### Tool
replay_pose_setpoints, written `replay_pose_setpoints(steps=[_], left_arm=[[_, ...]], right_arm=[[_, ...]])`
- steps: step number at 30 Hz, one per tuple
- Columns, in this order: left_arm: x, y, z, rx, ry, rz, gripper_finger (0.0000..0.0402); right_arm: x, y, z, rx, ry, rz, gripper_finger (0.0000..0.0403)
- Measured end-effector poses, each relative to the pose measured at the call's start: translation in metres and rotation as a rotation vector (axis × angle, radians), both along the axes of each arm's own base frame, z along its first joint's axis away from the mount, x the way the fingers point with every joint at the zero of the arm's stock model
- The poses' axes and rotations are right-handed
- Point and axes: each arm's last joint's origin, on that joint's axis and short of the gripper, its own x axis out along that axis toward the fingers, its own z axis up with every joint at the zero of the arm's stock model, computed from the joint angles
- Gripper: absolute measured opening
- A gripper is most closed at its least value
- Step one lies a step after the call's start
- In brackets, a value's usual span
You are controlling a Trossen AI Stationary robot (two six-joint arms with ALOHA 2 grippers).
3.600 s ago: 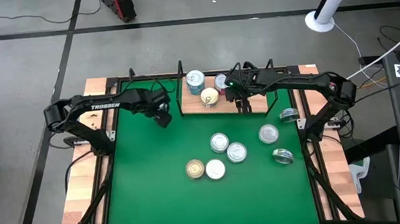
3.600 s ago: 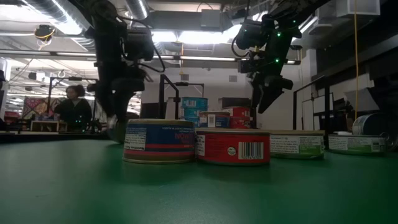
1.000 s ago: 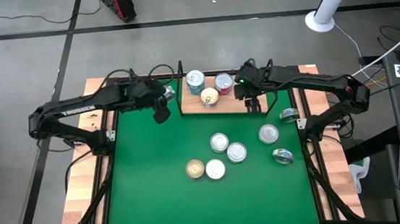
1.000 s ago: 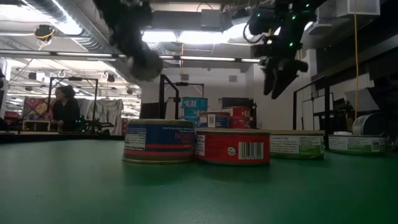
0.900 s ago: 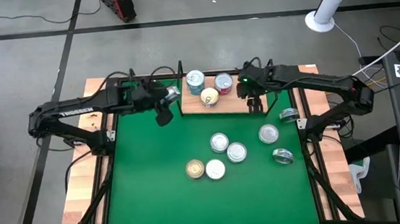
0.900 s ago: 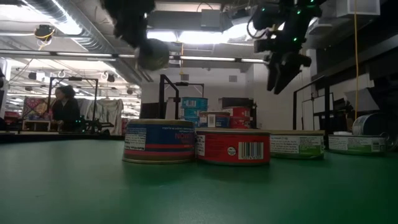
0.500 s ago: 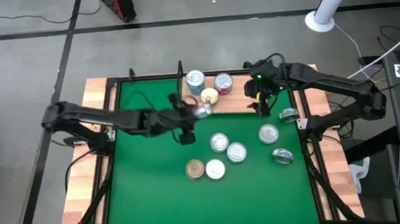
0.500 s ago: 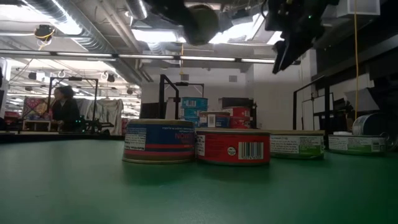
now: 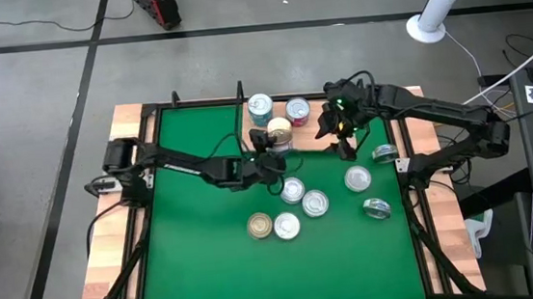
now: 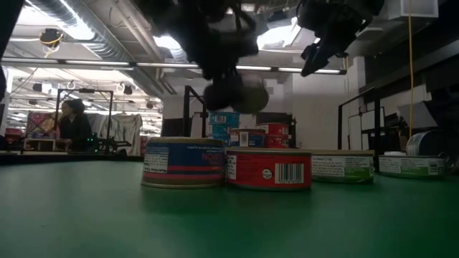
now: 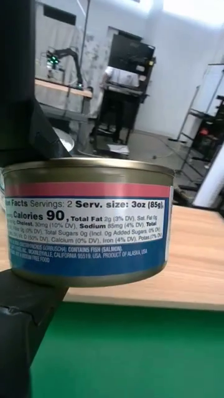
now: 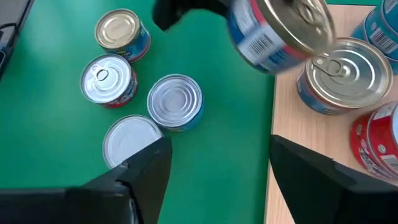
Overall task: Stack canned seafood by type on shelf
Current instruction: Stack the blue pink tuna can on top of the blue pink tuna can on the shelf
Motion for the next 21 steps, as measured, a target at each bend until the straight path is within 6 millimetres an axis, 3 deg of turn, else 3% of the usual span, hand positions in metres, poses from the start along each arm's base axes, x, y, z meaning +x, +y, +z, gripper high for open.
replay_pose_setpoints(steps=[5,21], left_arm=[[0.005,0.019,-0.015,0.007,0.031,0.045,0.0187],[0.003,0.058,-0.015,-0.066,-0.019,0.076,0.0195]], right_arm=[[0.012,-0.005,-0.009,-0.002,-0.003,0.001,0.0266],[0.046,-0.02,-0.027,-0.033,-0.084,0.006,0.0266]])
